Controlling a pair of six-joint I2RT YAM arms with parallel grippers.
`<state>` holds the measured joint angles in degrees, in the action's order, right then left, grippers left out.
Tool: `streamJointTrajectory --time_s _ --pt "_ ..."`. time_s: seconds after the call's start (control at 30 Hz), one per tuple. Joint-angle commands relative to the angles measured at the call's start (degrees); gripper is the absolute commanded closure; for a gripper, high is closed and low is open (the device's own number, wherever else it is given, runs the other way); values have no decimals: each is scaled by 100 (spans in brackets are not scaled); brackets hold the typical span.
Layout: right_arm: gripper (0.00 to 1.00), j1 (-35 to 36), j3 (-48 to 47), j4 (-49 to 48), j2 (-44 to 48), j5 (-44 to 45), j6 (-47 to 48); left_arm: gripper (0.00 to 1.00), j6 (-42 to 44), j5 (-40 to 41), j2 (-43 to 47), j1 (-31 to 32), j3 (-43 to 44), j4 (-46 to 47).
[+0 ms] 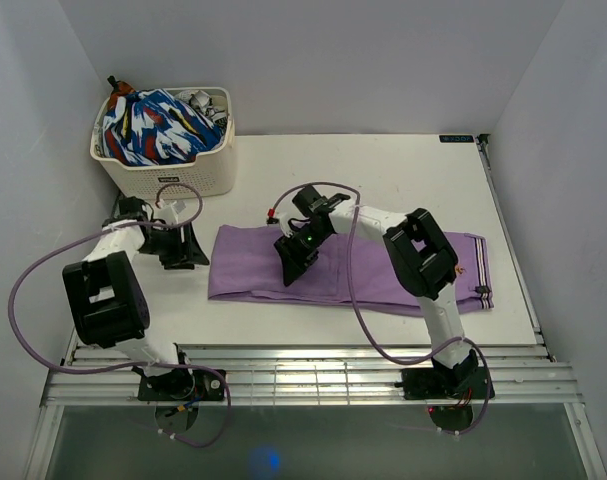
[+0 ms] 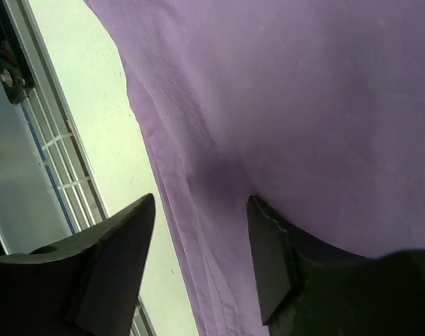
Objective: Fold and stack the trousers
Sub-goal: Fold the trousers
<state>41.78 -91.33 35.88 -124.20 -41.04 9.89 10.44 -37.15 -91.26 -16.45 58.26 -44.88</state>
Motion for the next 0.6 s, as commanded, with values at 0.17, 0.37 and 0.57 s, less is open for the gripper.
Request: streamJointTrajectory --time_s 0.17,0.37,0.57 --pt "28 -879 448 753 1968 737 637 35 -261 305 -541 28 -404 892" --pt "24 -2874 1459 1763 3156 825 1391 40 -367 -486 -1059 71 -368 1218" --pt "21 -5248 2031 2449 3649 1396 2525 53 -736 -856 -1411 229 -500 1632"
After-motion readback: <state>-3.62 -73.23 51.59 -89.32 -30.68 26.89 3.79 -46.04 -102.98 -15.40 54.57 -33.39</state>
